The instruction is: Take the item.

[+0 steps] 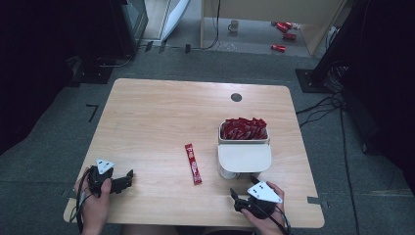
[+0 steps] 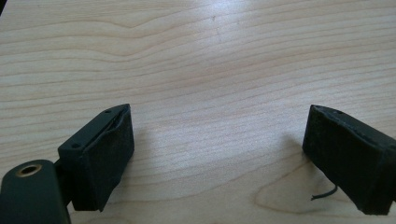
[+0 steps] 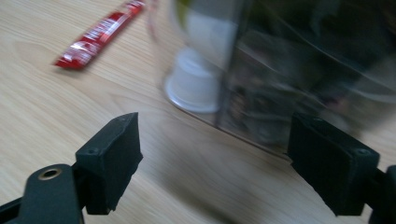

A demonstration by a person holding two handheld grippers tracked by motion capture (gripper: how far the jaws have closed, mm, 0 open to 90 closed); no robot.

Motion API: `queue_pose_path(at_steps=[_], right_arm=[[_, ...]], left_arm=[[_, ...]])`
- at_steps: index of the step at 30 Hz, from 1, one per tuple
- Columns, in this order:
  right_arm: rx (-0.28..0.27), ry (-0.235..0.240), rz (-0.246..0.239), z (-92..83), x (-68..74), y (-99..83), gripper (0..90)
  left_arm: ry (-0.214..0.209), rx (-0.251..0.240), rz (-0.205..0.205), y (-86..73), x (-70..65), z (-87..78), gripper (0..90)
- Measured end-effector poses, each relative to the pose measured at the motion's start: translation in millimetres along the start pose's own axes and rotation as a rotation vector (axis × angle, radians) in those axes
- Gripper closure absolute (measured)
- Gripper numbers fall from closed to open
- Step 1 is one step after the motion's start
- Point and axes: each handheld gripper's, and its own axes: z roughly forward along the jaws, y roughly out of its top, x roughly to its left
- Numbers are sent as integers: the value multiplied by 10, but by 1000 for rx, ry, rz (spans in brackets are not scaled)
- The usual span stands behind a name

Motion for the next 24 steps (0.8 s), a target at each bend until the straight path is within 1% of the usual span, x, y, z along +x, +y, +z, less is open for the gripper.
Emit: queue_pose_path(at_steps=[1, 2, 4, 5, 8, 10, 11, 12, 13, 17, 18, 20, 21, 22, 23, 24], right_arm=[[11, -17, 15, -14, -81, -35, 158], [15, -28, 17, -24, -122, -49, 157], [15, -35, 34, -53, -203, -68, 155], [15, -35, 34, -53, -203, -68, 155], [19, -54, 58, -93, -319, -98, 155], [23, -81, 69, -114, -392, -114, 154], [34, -103, 76, -125, -462, -126, 153], [34, -103, 76, -125, -462, -126, 153], [48, -134, 76, -131, -530, -136, 154], [68, -187, 79, -153, -675, -162, 157], [68, -187, 79, -153, -675, -162, 157], [79, -200, 96, -170, -760, -178, 156], [92, -222, 110, -187, -848, -196, 156], [100, -235, 113, -194, -894, -204, 155], [114, -243, 127, -196, -941, -211, 154], [114, -243, 127, -196, -941, -211, 154]], left_arm=[[0, 0, 0, 0, 0, 0, 95], [0, 0, 0, 0, 0, 0, 95], [0, 0, 0, 0, 0, 0, 95], [0, 0, 0, 0, 0, 0, 95], [0, 0, 0, 0, 0, 0, 95], [0, 0, 0, 0, 0, 0, 95], [0, 0, 0, 0, 0, 0, 95], [0, 0, 0, 0, 0, 0, 95], [0, 0, 0, 0, 0, 0, 95], [0, 0, 0, 0, -1, 0, 95], [0, 0, 0, 0, 0, 0, 95], [0, 0, 0, -1, -1, 0, 95], [0, 0, 0, -1, 0, 0, 95], [0, 0, 0, -1, 0, 0, 95], [0, 0, 0, -1, -1, 0, 95], [0, 0, 0, -1, -1, 0, 95]])
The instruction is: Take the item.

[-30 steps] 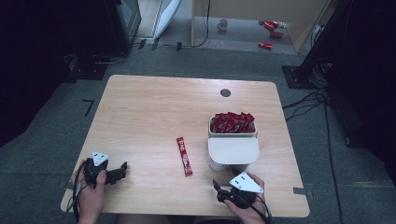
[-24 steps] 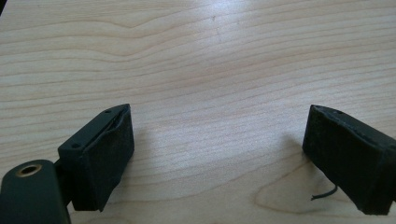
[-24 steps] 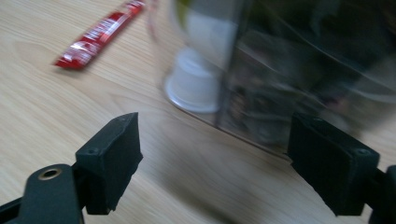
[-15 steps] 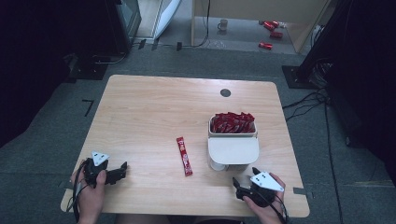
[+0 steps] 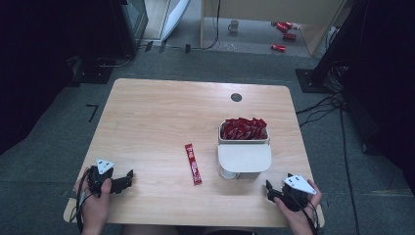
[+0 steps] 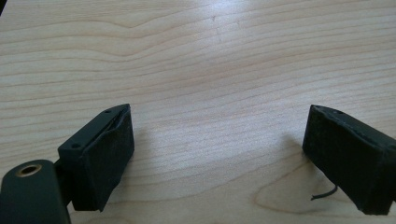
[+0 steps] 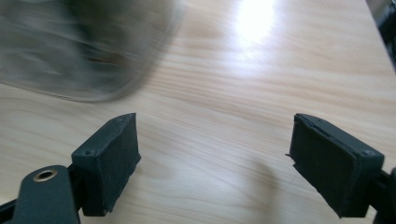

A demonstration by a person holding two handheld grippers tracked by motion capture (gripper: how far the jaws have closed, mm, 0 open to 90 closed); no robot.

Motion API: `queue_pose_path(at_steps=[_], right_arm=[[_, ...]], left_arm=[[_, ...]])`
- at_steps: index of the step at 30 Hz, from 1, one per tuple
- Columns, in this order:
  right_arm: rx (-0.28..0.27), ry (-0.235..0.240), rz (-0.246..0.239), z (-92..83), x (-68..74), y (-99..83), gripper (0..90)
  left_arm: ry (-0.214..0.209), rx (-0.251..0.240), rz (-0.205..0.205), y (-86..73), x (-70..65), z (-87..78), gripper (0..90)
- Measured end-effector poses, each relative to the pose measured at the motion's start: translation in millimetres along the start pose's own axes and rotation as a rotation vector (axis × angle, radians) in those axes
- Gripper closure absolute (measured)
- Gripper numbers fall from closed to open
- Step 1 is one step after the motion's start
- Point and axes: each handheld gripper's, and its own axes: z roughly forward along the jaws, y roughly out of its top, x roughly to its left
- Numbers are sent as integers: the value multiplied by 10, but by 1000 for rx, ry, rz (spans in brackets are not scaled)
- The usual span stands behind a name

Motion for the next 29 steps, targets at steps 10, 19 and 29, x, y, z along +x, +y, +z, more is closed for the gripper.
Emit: queue_pose_path(at_steps=[10, 19, 29], right_arm=[[91, -25, 137, 84, -321, 9, 113], [106, -37, 148, 120, -367, 26, 53], [106, -38, 148, 119, -367, 25, 55]], left_arm=[[0, 0, 0, 0, 0, 0, 95], [0, 0, 0, 0, 0, 0, 95], [0, 0, 1, -1, 0, 0, 95]])
